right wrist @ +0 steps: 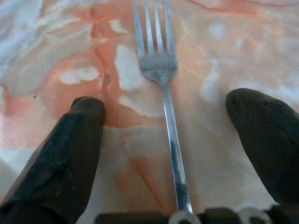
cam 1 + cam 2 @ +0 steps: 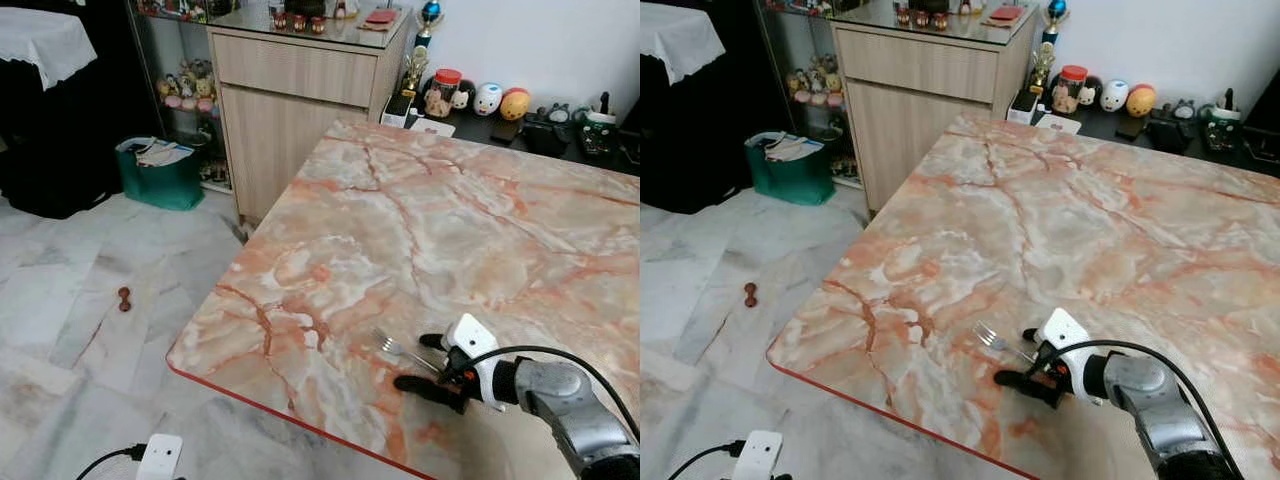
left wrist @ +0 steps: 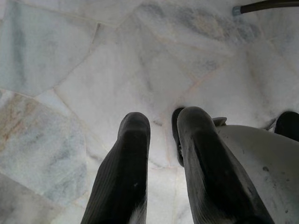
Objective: Setting the table
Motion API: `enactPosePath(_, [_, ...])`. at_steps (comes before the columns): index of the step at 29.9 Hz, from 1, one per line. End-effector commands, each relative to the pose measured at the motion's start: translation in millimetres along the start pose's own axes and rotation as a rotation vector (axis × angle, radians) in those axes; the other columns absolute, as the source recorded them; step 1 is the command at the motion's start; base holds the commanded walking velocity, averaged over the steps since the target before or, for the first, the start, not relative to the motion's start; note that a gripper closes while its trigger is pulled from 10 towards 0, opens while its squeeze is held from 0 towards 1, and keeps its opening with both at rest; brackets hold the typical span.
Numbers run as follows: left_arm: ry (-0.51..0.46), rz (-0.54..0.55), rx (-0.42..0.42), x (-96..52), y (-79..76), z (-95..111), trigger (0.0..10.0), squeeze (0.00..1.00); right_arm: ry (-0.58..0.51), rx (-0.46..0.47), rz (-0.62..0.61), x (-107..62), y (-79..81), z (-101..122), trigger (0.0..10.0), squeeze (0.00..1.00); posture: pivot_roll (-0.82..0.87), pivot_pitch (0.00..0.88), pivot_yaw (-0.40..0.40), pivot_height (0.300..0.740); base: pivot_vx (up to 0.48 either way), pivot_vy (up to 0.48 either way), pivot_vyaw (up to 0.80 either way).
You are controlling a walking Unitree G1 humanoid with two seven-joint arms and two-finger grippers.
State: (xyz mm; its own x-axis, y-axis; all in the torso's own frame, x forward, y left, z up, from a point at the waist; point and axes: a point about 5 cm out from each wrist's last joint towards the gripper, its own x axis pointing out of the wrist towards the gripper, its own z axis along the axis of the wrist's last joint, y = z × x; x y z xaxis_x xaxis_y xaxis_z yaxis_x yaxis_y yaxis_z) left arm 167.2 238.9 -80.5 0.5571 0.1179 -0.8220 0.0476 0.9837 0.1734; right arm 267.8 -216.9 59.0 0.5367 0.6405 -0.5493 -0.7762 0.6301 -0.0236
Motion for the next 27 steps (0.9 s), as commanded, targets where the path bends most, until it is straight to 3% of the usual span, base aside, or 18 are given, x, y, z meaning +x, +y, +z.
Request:
enactPosePath(1, [0.035,-0.005,-0.004,-1.2,-0.7,-7.9,10.0,0.0,0.029,-0.003,-0.084,-3.2,-10.0,-2.5,10.0,0.0,0.08,0.0,-0.037,0.727,0.0,0.0,0.0])
enactPosePath(7, [0.041,-0.004,-0.005,-1.6,-0.2,-10.0,10.0,0.0,0.034,-0.006,-0.086,-0.9,-11.1,-3.3,10.0,0.0,0.08,0.0,-0.038,0.727,0.0,0.0,0.0])
enactPosePath(8, [0.043,-0.004,-0.005,-1.7,-0.1,-10.4,10.0,0.0,0.032,-0.005,-0.083,-0.4,-10.9,-3.1,7.9,0.0,0.08,0.0,-0.038,0.727,0.0,0.0,0.0])
enactPosePath(9, [0.043,-0.004,-0.005,-1.7,-0.1,-10.4,10.0,0.0,0.032,-0.005,-0.083,-0.4,-10.9,-3.1,7.9,0.0,0.08,0.0,-0.038,0.727,0.0,0.0,0.0])
enactPosePath(10, [0.045,-0.005,-0.005,-1.8,0.1,-10.8,10.0,0.0,0.028,-0.005,-0.079,0.2,-10.8,-2.7,4.4,0.0,0.08,0.0,-0.038,0.727,0.0,0.0,0.0])
enactPosePath(11, [0.045,-0.005,-0.005,-1.8,0.1,-10.9,10.0,0.0,0.026,-0.004,-0.077,0.4,-10.7,-2.7,1.6,0.0,0.08,0.0,-0.038,0.727,0.0,0.0,0.0])
enactPosePath(12, [0.046,-0.005,-0.005,-1.8,0.3,-11.0,10.0,0.0,0.026,-0.004,-0.075,0.5,-10.6,-2.6,1.6,0.0,0.08,0.0,-0.035,0.727,0.0,0.0,0.0])
enactPosePath(13, [0.046,-0.005,-0.004,-1.9,0.4,-11.1,10.0,0.0,0.026,-0.004,-0.074,0.6,-10.5,-2.6,0.9,0.0,0.08,0.0,-0.035,0.727,0.0,0.0,0.0])
enactPosePath(18, [0.053,-0.006,-0.004,-2.4,3.4,-12.3,10.0,0.0,0.029,-0.003,-0.069,1.0,-10.2,-3.9,1.6,0.0,0.08,0.0,-0.036,0.727,0.0,0.0,0.0])
enactPosePath(19, [0.056,-0.005,-0.003,-2.7,5.2,-12.8,10.0,0.0,0.031,-0.003,-0.069,1.2,-10.4,-4.3,2.2,0.0,0.08,0.0,-0.036,0.727,0.0,0.0,0.0])
enactPosePath(23, [0.061,-0.005,-0.004,-3.3,7.7,-14.2,10.0,0.0,0.031,-0.003,-0.06,1.7,-9.4,-4.8,2.3,0.0,0.08,0.0,-0.034,0.727,0.0,0.0,0.0])
enactPosePath(24, [0.063,-0.006,-0.003,-3.6,8.4,-14.8,10.0,0.0,0.032,-0.001,-0.058,1.7,-9.2,-5.0,0.0,0.0,0.08,0.0,-0.034,0.727,0.0,0.0,0.0])
enactPosePath(27, [0.065,-0.007,-0.003,-3.8,8.9,-15.6,10.0,0.0,0.031,-0.001,-0.055,1.8,-8.9,-5.0,0.0,0.0,0.08,0.0,-0.032,0.727,0.0,0.0,0.0])
